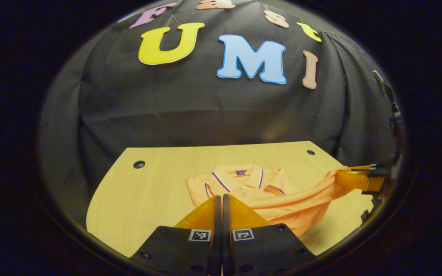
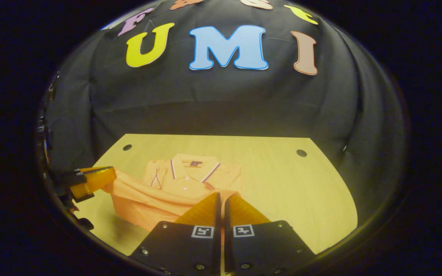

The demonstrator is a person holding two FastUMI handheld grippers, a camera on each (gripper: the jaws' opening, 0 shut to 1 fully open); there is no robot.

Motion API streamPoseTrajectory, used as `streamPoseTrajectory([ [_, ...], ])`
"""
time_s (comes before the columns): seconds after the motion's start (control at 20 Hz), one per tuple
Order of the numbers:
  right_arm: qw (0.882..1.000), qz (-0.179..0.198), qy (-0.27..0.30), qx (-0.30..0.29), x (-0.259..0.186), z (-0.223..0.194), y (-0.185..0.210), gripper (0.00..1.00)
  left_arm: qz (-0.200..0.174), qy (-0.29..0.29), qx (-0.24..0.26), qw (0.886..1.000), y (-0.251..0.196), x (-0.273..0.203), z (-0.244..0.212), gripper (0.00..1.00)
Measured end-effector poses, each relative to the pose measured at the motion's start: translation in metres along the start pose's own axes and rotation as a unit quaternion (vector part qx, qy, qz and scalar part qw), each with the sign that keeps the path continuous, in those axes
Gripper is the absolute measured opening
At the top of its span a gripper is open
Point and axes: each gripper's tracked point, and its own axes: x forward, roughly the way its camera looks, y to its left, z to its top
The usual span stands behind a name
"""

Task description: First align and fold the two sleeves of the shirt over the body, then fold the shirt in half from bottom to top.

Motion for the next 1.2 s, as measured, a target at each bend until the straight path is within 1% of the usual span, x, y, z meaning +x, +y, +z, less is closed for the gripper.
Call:
streamPoseTrajectory([
  [0.2,1.0,-0.023,-0.002,0.0,0.035,0.024,-0.001,0.04,-0.013,-0.004,0.008,1.0,0.008,0.044,0.018,0.06],
  [0.55,0.999,-0.04,-0.007,-0.021,0.096,0.055,0.002,0.04,-0.009,-0.026,0.037,0.999,0.027,0.104,0.034,0.06],
  [0.7,0.999,-0.043,-0.004,-0.028,0.121,0.059,0.005,0.04,-0.005,-0.039,0.045,0.998,0.031,0.124,0.037,0.06],
  [0.95,0.998,-0.052,-0.005,-0.03,0.161,0.06,0.004,0.04,0.007,-0.061,0.04,0.997,0.042,0.152,0.037,0.07],
  [1.05,0.998,-0.055,0.006,-0.029,0.177,0.054,0.002,0.05,0.011,-0.063,0.043,0.997,0.045,0.166,0.033,0.05],
  [1.2,0.998,-0.06,0.016,-0.027,0.2,0.046,-0.001,0.05,0.013,-0.063,0.05,0.997,0.048,0.184,0.027,0.06],
])
